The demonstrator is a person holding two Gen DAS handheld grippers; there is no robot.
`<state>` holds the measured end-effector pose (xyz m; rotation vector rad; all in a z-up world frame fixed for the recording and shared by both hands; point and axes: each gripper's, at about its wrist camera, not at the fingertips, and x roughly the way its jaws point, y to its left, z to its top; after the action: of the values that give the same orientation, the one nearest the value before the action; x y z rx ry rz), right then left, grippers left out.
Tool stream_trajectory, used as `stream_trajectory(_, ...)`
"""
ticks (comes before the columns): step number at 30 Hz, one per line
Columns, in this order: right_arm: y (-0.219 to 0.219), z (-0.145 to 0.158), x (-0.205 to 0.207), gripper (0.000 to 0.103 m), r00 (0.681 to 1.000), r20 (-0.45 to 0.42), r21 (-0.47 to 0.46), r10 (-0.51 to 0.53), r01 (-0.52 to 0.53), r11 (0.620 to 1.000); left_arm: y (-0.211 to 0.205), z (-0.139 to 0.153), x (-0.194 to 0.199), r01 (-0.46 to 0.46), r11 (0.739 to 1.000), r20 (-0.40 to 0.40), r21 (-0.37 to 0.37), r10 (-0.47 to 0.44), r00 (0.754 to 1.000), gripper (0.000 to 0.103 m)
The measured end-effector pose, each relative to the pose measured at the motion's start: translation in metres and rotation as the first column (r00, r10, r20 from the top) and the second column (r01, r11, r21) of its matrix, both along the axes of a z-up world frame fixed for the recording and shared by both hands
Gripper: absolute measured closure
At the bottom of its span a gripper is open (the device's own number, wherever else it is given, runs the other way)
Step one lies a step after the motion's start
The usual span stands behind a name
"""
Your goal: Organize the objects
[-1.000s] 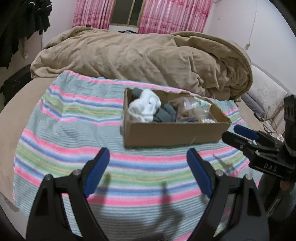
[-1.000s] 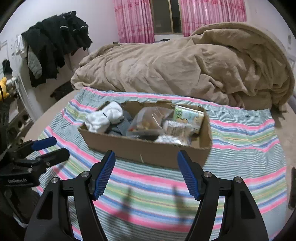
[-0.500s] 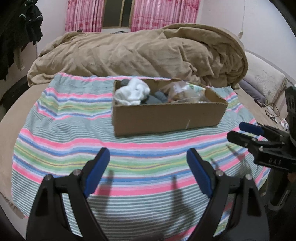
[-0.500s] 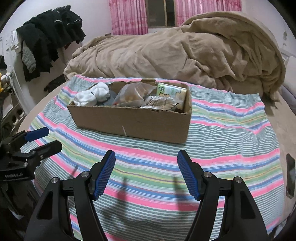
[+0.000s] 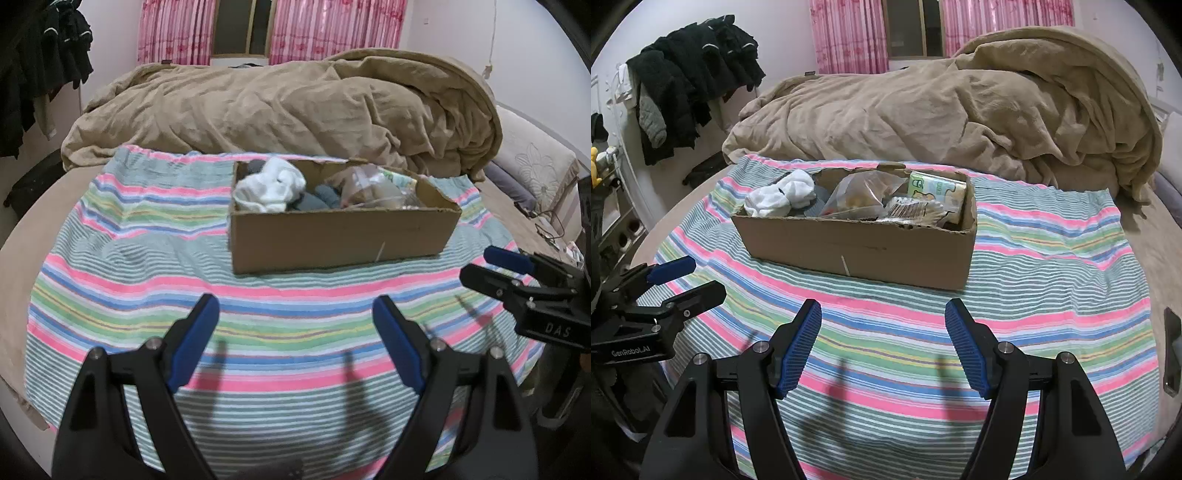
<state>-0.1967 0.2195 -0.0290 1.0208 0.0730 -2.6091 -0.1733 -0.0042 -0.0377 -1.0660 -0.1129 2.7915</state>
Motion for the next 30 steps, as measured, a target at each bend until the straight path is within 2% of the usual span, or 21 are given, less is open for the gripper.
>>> stream_trajectory(30,-0.0002,-0.0001,-0.0003,0.03,1.0,0.0,0.001,0.0,0.0,1.0,0.0008,0.0031,0.0011,-0.021,1.0,-0.026,-0.01,0.02,0.999,0.017)
